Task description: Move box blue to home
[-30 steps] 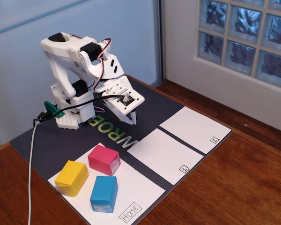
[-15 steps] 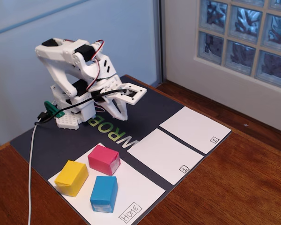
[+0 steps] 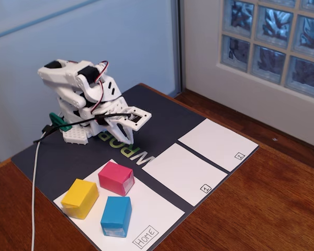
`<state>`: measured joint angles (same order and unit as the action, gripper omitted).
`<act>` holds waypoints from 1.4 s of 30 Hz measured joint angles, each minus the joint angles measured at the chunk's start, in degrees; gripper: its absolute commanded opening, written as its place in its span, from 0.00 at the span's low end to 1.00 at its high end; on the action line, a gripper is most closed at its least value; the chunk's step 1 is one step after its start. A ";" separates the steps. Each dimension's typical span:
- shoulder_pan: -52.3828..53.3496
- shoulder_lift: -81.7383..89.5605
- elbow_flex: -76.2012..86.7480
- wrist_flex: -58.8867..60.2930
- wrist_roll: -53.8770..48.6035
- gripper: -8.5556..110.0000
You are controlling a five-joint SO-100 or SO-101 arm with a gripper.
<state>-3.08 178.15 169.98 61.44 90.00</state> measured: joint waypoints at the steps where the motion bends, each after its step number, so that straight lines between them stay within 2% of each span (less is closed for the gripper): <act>1: 0.70 1.49 1.32 0.44 -0.18 0.07; 24: 1.76 10.20 4.39 16.17 2.37 0.07; 42: 1.76 10.20 4.22 18.63 -2.64 0.07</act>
<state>-1.32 188.35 174.20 80.07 87.36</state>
